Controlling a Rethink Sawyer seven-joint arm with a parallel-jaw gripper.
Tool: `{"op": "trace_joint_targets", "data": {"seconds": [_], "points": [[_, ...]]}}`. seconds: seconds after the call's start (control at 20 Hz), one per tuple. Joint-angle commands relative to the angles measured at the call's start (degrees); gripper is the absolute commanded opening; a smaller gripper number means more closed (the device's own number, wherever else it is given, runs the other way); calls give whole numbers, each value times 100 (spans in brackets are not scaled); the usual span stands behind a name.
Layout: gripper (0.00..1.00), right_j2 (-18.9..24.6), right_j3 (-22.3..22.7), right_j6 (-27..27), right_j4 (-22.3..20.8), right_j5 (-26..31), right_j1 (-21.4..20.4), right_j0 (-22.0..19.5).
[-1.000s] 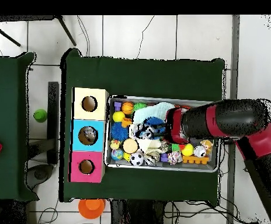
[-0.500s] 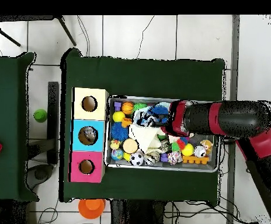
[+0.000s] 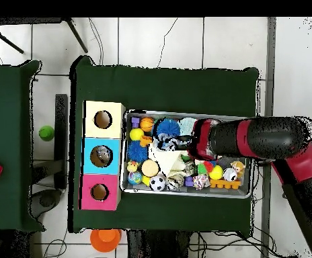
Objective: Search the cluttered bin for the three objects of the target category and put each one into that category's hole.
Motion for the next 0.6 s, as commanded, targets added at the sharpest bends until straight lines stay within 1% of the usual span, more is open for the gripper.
{"op": "trace_joint_targets", "data": {"seconds": [0.05,0.1,0.2,0.3,0.4,0.45,0.55,0.6], "points": [[0,8,-57,75,72,1419,-33,105],[0,-33,-144,96,74,1848,-74,153],[0,-62,-309,173,78,2341,-122,258],[0,-30,-324,224,123,2504,-107,265],[0,-6,-310,202,94,2525,-84,243],[0,2,-311,207,87,2645,-79,242],[0,18,-317,208,66,2530,-56,237],[0,29,-286,180,37,2354,-37,206]]}}
